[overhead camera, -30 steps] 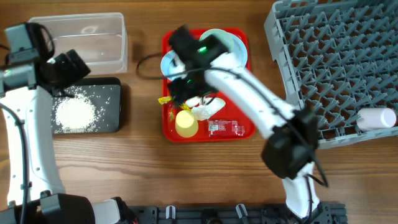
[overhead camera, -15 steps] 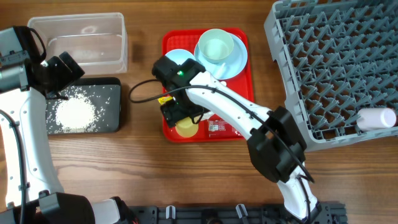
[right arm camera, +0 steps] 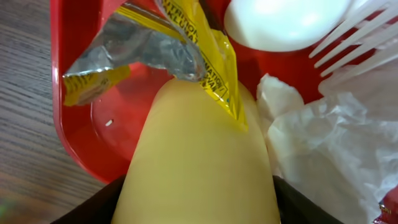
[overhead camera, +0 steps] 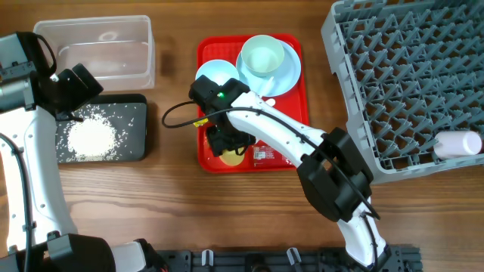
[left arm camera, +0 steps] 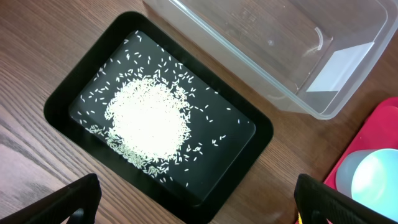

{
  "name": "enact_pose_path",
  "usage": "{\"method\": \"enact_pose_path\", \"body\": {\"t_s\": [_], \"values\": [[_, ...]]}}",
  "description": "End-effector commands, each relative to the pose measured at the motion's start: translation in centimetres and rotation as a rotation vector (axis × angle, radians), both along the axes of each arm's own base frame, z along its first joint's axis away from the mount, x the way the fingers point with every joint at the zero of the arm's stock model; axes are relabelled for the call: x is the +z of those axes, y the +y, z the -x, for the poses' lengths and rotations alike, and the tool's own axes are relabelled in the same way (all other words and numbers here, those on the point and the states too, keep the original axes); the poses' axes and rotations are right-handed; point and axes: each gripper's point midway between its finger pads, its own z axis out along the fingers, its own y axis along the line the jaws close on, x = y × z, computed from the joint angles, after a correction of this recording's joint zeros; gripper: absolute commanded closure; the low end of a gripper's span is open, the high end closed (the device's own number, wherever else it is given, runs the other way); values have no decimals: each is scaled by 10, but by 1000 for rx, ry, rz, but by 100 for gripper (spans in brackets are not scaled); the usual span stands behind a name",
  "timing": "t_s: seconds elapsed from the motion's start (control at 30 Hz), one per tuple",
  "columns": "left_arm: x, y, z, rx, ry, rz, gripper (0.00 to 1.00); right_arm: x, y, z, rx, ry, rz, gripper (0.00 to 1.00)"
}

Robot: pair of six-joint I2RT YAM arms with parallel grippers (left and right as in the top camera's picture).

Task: Sort waste into correct bins and load items into the dishwasher rack
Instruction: 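Carry the yellow cup with the right gripper into the dish rack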

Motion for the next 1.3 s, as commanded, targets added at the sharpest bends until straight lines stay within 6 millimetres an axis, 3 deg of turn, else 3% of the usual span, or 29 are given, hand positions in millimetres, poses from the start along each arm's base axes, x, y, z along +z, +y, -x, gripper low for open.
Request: {"method": "enact_pose_path", "body": {"t_s": [0.0, 0.2, 0.4, 0.6, 0.73, 1.03, 1.1, 1.27], "values": [[-3, 0, -1, 14, 3, 20, 0, 8, -2, -1, -1, -15, 6, 54], [-4, 0, 0, 14, 5, 21, 0, 53, -5, -8, -15, -51, -36, 55], [-4, 0, 0, 14, 6, 21, 0, 128, -11, -20, -23, -192, -169, 55], [-4, 0, 0, 14, 6, 21, 0, 178, -45, -36, -101, -309, -225, 55], [-4, -1, 1, 14, 10, 23, 0, 192, -103, -56, -230, -358, -152, 54], [-5, -1, 2, 14, 17, 25, 0, 188, -256, -85, -559, -326, 11, 54], [-5, -1, 2, 14, 17, 25, 0, 188, -294, -86, -665, -314, 24, 54], [-5, -1, 2, 14, 16, 25, 0, 184, -353, -71, -841, -252, 29, 54]]}}
